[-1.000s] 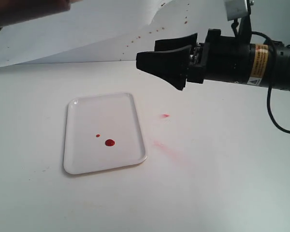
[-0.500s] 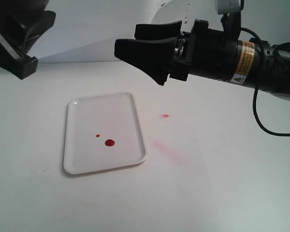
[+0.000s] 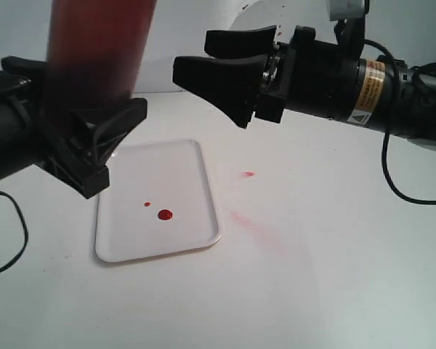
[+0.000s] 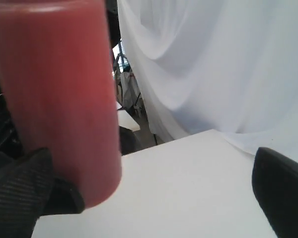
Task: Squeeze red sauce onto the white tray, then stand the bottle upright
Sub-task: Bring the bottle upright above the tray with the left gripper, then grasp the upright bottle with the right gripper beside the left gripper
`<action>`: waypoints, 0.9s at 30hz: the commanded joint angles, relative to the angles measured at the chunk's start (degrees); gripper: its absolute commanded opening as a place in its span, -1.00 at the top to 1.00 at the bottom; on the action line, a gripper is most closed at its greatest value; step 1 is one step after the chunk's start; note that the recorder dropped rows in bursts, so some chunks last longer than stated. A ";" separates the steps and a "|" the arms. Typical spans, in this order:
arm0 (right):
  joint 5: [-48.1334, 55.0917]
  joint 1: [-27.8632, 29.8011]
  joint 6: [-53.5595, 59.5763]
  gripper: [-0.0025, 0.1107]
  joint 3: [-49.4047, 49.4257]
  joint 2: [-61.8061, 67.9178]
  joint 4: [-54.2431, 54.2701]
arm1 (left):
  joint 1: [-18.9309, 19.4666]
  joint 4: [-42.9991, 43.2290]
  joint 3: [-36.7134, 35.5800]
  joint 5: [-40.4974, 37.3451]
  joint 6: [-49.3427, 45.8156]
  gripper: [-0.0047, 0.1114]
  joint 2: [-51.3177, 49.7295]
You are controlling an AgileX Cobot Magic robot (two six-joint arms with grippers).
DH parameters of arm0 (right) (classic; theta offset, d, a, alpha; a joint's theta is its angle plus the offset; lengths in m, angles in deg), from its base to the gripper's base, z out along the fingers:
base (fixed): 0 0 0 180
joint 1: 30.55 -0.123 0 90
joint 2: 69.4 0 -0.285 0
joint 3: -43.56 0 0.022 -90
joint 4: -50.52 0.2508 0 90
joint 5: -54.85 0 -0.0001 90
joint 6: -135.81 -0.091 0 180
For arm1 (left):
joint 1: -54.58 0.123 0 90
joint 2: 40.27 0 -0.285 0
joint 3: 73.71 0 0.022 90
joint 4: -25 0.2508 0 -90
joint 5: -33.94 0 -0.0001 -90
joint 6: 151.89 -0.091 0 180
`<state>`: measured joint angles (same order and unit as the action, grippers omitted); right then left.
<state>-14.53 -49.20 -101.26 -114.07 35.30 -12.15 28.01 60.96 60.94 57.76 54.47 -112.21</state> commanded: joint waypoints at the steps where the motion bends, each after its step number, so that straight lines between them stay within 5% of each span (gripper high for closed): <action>1: -0.58 -0.25 1.34 -0.90 0.39 -0.63 -2.68 | -0.30 -1.46 0.10 15.82 2.19 0.92 -6.26; 4: -0.58 -0.25 1.45 -0.90 0.39 -0.63 -3.41 | -0.30 -2.47 0.10 23.52 2.19 0.92 -10.59; 19: -0.06 -7.82 8.50 -0.83 0.39 -0.63 1.97 | -0.30 1.16 0.10 35.91 2.08 0.92 -24.64; 22: 0.33 -8.15 8.75 -0.57 0.39 -0.63 3.56 | -0.30 4.40 0.10 35.91 2.08 0.92 -25.30; 27: 0.46 -8.15 8.78 0.31 0.39 -0.63 2.72 | -0.30 3.43 0.10 37.23 1.95 0.92 -25.30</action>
<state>-13.54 -56.98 -93.21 -114.07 35.30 -9.24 27.92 65.88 60.57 91.34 56.10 -137.73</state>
